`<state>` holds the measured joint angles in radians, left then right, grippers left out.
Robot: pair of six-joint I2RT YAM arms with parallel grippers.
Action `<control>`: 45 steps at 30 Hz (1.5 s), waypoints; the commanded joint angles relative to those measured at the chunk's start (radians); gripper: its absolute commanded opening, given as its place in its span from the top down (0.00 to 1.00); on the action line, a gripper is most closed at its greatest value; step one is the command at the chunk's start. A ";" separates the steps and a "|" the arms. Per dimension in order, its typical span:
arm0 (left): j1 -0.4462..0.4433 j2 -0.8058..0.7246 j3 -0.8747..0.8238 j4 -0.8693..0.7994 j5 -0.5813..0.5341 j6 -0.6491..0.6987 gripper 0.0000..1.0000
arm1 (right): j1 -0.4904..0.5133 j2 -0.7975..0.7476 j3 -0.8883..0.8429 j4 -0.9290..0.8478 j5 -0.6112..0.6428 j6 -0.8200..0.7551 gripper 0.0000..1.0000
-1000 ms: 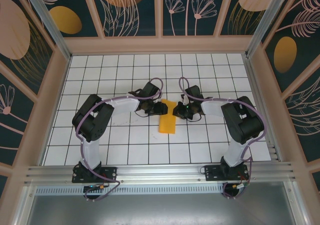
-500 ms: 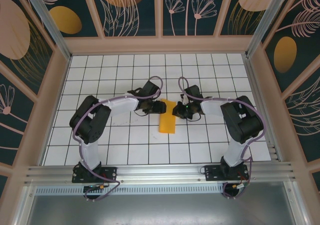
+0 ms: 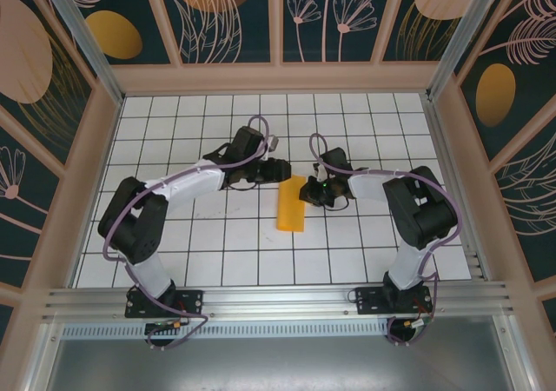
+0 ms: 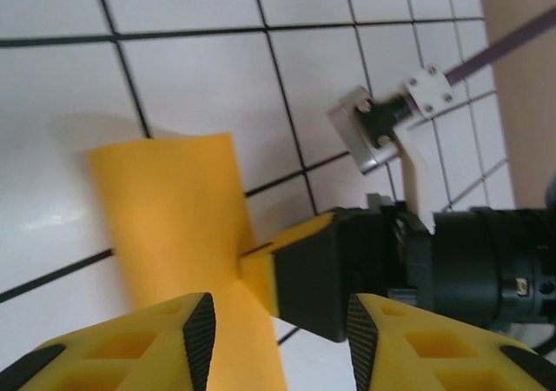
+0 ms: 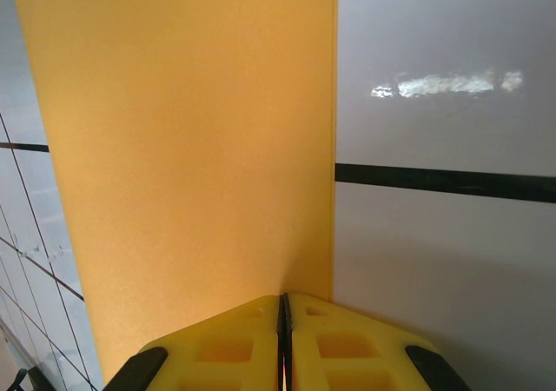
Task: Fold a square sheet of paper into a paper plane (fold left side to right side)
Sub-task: Hold the square sheet of paper at the center of the table.
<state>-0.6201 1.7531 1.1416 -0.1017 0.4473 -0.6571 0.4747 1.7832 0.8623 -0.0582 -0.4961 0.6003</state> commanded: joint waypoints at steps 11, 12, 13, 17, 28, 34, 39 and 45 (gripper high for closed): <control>-0.040 0.125 -0.063 0.105 0.156 -0.061 0.54 | 0.013 0.041 0.012 -0.056 0.040 -0.025 0.88; -0.040 0.131 -0.066 0.106 0.157 -0.061 0.54 | 0.014 0.043 0.013 -0.057 0.040 -0.025 0.88; -0.040 0.140 -0.068 0.101 0.158 -0.057 0.54 | 0.014 0.042 0.015 -0.059 0.041 -0.026 0.88; -0.041 0.157 -0.071 0.050 0.104 -0.024 0.55 | 0.013 0.046 0.017 -0.065 0.043 -0.030 0.88; -0.040 0.192 -0.089 0.005 0.028 0.018 0.55 | 0.013 0.053 0.016 -0.095 0.063 -0.043 0.88; -0.040 0.201 -0.111 0.012 0.021 0.020 0.55 | 0.013 0.048 0.016 -0.095 0.065 -0.047 0.88; -0.040 0.200 -0.134 0.027 0.025 0.016 0.55 | 0.009 0.007 0.024 -0.050 0.014 -0.051 0.88; -0.042 0.205 -0.155 0.050 0.029 0.003 0.56 | -0.025 -0.050 0.089 -0.055 -0.047 -0.054 0.88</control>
<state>-0.6598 1.9198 1.0309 0.0017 0.5133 -0.6590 0.4706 1.7863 0.8974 -0.0921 -0.5125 0.5735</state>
